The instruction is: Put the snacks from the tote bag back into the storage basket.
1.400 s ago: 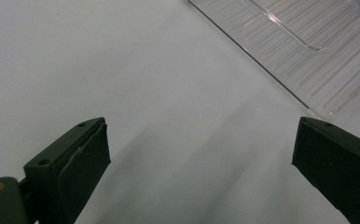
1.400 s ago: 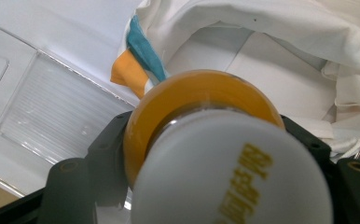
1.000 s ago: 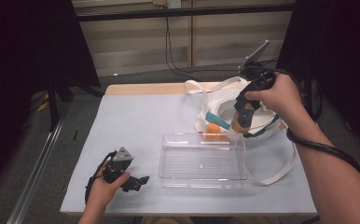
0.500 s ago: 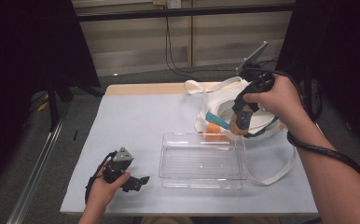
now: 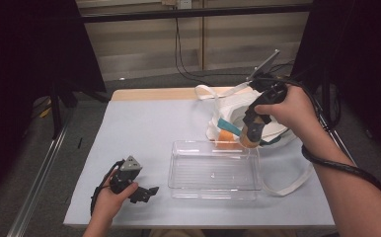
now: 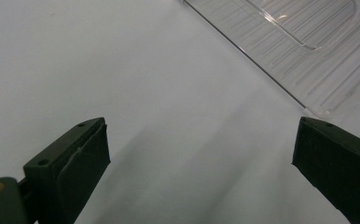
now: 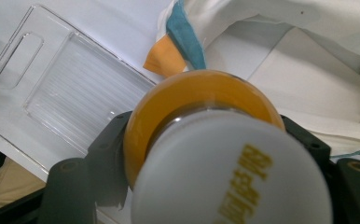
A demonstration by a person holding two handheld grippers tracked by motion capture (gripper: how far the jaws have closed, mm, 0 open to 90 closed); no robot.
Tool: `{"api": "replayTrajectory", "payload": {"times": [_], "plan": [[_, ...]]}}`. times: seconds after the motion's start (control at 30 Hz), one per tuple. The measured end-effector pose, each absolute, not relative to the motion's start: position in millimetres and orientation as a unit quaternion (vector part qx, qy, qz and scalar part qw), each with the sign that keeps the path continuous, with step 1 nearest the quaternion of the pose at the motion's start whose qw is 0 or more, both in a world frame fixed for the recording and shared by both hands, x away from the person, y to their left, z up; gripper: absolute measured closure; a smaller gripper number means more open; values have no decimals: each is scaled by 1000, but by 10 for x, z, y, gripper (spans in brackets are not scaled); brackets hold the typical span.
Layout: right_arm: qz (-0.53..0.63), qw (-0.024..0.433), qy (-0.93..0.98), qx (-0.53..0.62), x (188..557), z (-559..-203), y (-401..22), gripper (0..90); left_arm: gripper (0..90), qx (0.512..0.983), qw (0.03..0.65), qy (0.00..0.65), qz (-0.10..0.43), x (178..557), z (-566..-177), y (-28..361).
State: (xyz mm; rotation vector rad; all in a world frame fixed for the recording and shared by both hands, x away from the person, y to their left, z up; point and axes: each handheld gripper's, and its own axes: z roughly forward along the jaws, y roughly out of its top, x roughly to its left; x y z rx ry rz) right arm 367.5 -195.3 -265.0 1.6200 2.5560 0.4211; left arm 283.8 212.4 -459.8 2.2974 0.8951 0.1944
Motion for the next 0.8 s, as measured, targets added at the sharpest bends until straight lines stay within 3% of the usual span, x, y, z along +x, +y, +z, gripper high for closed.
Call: {"api": "replayTrajectory", "payload": {"times": [0.8], "plan": [[130,35,838,528,3606,-2799,-1863,303,37,880,325,339,71,2837,-4611,2108]]}}
